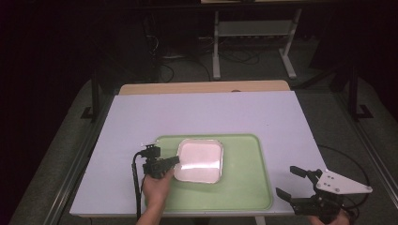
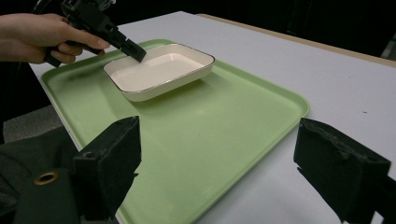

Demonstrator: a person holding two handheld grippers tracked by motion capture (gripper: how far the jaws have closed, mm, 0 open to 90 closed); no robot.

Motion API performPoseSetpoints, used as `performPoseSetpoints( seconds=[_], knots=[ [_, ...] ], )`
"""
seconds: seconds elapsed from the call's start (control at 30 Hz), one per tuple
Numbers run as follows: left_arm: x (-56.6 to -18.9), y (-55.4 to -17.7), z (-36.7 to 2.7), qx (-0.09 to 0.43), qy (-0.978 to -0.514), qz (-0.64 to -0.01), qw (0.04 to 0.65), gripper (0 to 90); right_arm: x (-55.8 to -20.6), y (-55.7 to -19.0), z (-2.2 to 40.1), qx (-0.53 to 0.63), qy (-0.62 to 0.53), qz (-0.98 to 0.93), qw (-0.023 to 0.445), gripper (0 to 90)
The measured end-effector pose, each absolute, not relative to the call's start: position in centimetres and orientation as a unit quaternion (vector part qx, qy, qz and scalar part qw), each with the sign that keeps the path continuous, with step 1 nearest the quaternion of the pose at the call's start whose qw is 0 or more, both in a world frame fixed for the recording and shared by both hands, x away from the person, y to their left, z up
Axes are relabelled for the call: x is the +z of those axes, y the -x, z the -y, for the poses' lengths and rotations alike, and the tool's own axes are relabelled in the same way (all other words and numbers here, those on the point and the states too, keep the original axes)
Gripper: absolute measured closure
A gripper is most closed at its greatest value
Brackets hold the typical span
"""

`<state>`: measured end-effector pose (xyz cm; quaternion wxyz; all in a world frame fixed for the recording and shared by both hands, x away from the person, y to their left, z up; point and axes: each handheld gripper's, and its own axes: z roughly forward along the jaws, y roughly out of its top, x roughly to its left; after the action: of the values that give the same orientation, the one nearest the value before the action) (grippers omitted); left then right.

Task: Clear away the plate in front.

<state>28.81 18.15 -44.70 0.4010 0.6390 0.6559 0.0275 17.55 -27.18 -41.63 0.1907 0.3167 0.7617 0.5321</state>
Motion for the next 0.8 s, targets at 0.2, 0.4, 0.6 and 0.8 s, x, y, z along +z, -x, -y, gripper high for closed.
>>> performPoseSetpoints(
  seconds=[0.2,0.4,0.6,0.8],
  knots=[
    [-45.3,-28.5,-17.6,0.033,-0.64,-0.66,0.391,88.5,-41.6,-17.6,27.1,0.532,-0.316,-0.762,0.191,14.0],
    [-45.2,-28.0,-17.2,0.037,-0.641,-0.662,0.387,88.5,-41.6,-17.5,27.3,0.534,-0.316,-0.76,0.191,14.0],
    [-45.1,-27.3,-17.1,0.041,-0.636,-0.665,0.389,87.3,-41.7,-17.6,27.3,0.535,-0.318,-0.76,0.187,13.8],
    [-45.3,-26.5,-17.5,0.033,-0.623,-0.671,0.4,85.7,-41.7,-17.6,27.3,0.535,-0.317,-0.76,0.187,13.9]
  ],
)
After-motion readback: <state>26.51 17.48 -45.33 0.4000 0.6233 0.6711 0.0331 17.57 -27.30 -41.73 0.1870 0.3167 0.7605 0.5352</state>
